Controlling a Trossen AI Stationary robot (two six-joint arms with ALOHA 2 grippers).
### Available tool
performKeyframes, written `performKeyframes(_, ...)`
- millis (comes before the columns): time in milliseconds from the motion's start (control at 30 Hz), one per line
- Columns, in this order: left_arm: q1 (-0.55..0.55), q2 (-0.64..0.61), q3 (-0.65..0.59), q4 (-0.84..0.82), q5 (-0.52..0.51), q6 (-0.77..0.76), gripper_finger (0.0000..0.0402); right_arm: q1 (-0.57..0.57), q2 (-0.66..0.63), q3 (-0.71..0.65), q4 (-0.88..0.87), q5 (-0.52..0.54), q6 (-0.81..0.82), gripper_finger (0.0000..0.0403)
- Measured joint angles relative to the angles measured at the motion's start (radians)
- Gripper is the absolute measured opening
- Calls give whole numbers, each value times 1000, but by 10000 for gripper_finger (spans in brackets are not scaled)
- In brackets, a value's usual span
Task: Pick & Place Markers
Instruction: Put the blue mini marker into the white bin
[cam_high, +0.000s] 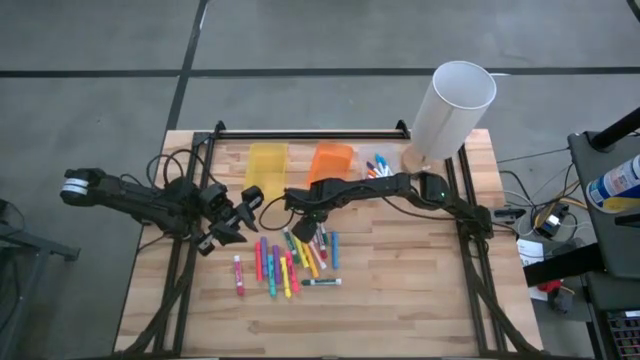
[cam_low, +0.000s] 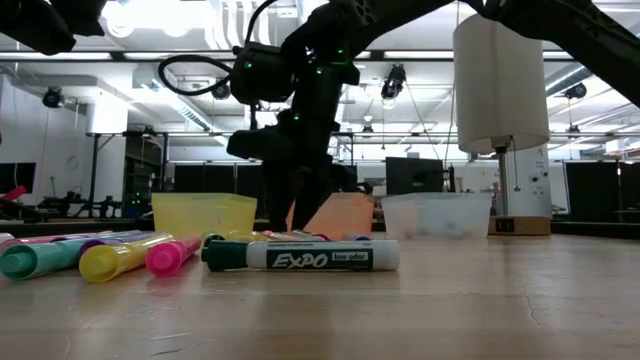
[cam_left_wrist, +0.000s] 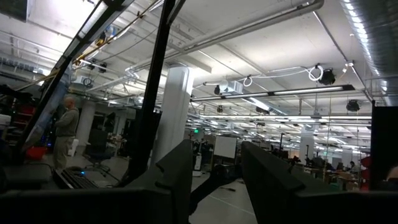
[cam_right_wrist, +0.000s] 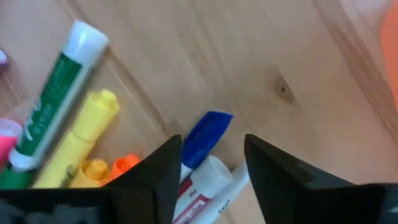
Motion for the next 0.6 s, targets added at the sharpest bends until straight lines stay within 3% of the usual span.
performKeyframes(200, 0, 0, 0, 0, 0, 0, 133, 0, -1, -6, 0, 19, 10, 211)
performKeyframes(600, 0, 0, 0, 0, 0, 0, 133, 0, -5, -74, 49, 43, 22, 182)
